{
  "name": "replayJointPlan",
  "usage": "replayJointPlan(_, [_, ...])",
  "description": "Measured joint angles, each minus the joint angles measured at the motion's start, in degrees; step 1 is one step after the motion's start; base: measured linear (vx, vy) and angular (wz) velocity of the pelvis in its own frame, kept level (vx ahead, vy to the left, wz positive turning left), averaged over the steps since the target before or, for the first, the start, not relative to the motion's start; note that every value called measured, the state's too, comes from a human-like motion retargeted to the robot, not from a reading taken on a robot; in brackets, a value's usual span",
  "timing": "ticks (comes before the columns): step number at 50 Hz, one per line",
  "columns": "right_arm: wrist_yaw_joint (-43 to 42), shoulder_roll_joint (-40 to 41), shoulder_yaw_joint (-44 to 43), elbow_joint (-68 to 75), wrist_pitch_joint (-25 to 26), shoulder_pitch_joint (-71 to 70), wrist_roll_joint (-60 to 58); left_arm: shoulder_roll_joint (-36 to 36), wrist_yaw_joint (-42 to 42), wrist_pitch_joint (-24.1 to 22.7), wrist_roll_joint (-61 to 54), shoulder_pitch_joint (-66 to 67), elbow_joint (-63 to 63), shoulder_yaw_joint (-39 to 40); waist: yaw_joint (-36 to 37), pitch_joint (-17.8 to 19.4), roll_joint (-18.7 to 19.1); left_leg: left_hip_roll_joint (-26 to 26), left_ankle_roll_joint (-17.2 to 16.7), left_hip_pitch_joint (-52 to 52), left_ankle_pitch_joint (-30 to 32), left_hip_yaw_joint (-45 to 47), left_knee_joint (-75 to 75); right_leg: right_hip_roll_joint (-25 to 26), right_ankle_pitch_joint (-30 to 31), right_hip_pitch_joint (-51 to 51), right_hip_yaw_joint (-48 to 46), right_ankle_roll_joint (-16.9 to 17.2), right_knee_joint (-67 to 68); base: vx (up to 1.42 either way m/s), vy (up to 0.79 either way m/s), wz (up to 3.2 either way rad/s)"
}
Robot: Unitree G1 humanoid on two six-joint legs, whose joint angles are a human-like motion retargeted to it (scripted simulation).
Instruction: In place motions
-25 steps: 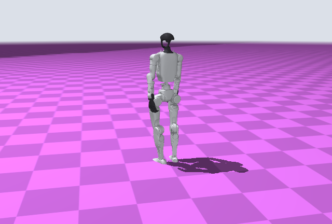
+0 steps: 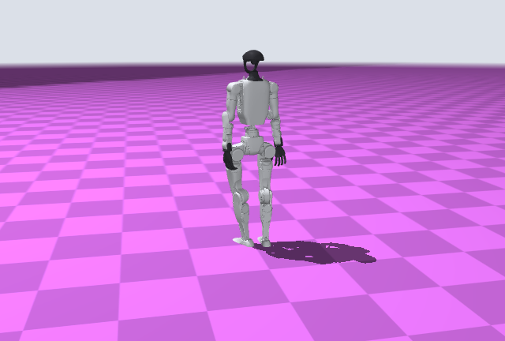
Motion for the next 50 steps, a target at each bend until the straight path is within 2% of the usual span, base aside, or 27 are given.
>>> replayJointPlan(2, [-0.21,-0.46,-0.39,0.65,0.53,1.05,-0.44,0.25,-0.03,0.16,1.05,-1.49,-0.91,-2.42,0.68,-0.26,0.11,0.18,0.0,0.99,-0.45,1.0,-0.8,0.41,0.21,-0.42,0.92,-0.08,0.05,0.0,-0.02,-0.15])
replayJointPlan(5, [-0.44,-1.05,-1.64,1.65,1.2,1.79,-1.36,0.73,0.1,-0.37,2.28,-3.47,-2.95,-6.0,-12.03,-1.32,0.33,0.89,-3.84,2.76,-1.81,-11.94,-0.92,-1.99,-1.15,0.71,-11.45,0.99,-0.4,-0.01,-0.01,2.58])
replayJointPlan(7, [-0.59,-1.25,-1.23,2.03,1.57,2.17,-1.64,0.88,0.08,-0.82,1.97,-3.89,-4.72,-6.0,-8.79,-0.95,0.64,0.73,-2.26,2.53,-1.28,-7.55,-1.1,-0.71,-0.71,0.38,-7.41,0.51,-0.26,0.01,-0.01,-0.55])
replayJointPlan(14, [-0.51,-1.13,-1.6,1.62,2.0,2.48,-1.48,0.95,-0.09,-1.65,-0.47,-5.42,-7.65,-5.47,-10.15,-1.25,0.93,1.18,-2.56,3.22,-1.73,-7.52,-1.26,-0.52,-0.63,0.24,-7.35,0.47,-0.1,0.0,0.0,-0.04])
replayJointPlan(23, [0.6,0.83,0.14,-1.9,0.32,0.38,-0.9,1.86,-0.41,-1.58,0.11,-4.63,-5.39,-4.22,-10.17,-1.19,0.99,1.41,-2.65,3.86,-2.03,-6.76,-1.24,-0.24,-0.48,0.31,-6.65,0.22,-0.02,0.0,0.0,0.0])
replayJointPlan(38, [2.06,3.66,2.4,-7.22,-3.96,-3.58,2.97,0.57,2.92,-1.51,-0.76,5.0,0.02,5.18,-10.96,-0.55,0.06,1.72,-3.11,4.03,-3.2,-7.19,0.63,-0.26,-0.46,0.86,-6.68,-0.07,0.37,0.01,-0.08,0.03])
replayJointPlan(45, [2.07,3.34,2.31,-7.08,-3.83,-3.28,2.32,-0.07,3.06,-1.43,-1.66,8.99,1.95,8.02,-11.85,-0.53,0.26,2.07,-3.33,3.83,-3.21,-7.05,0.69,0.04,-0.3,0.36,-6.14,-0.17,0.49,-0.01,-0.03,0.0])
replayJointPlan(50, [2.09,2.52,1.68,-5.17,-1.98,-2.62,1.1,-0.2,2.57,-1.04,-1.8,9.44,2.01,8.08,-12.38,-0.12,0.41,2.42,-3.7,3.27,-3.36,-6.83,1.32,0.08,-0.13,-0.15,-5.67,-0.29,0.6,-0.06,0.01,-0.03])
